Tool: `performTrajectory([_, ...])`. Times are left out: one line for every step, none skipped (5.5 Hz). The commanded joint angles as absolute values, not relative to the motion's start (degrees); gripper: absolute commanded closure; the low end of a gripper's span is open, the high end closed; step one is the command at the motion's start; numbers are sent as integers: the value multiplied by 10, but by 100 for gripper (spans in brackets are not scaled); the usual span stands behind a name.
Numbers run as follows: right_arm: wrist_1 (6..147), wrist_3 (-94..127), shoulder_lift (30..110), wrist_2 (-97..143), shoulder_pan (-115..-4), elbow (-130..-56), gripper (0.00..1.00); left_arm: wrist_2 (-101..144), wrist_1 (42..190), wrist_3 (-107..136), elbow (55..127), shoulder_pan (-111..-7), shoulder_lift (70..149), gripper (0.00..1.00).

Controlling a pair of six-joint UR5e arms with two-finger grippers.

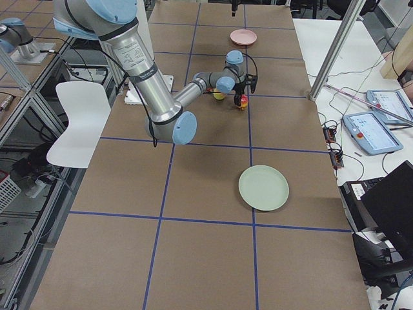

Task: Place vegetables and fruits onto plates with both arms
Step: 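Grasp the red pomegranate with the right gripper, then carry the pomegranate onto the green plate while the left arm reaches toward the eggplant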

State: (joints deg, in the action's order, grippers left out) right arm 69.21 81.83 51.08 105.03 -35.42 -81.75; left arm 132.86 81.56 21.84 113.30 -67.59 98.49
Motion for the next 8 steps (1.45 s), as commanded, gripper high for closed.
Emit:
performTrajectory([690, 823, 510, 1041, -345, -814, 46, 1328, 815, 218, 1132, -676, 984, 0])
performTrajectory([690, 818, 507, 1046, -358, -815, 99, 1328, 816, 218, 1133, -676, 984, 0])
performTrajectory([691, 804, 505, 1050, -379, -816, 100, 1329, 815, 221, 1141, -676, 985, 0])
performTrajectory([692, 735, 510, 1123, -446, -818, 100, 1331, 815, 221, 1145, -676, 990, 0])
performTrajectory([690, 676, 548, 1187, -507, -820, 100, 1332, 815, 222, 1145, -676, 992, 0])
performTrajectory([694, 597, 588, 1260, -580, -818, 100, 1336, 816, 247, 1148, -665, 997, 0])
performTrajectory([695, 517, 629, 1326, -641, -819, 100, 1334, 826, 321, 1156, -630, 1013, 0])
performTrajectory([700, 443, 666, 1331, -680, -811, 100, 1327, 825, 394, 1144, -570, 1071, 0])
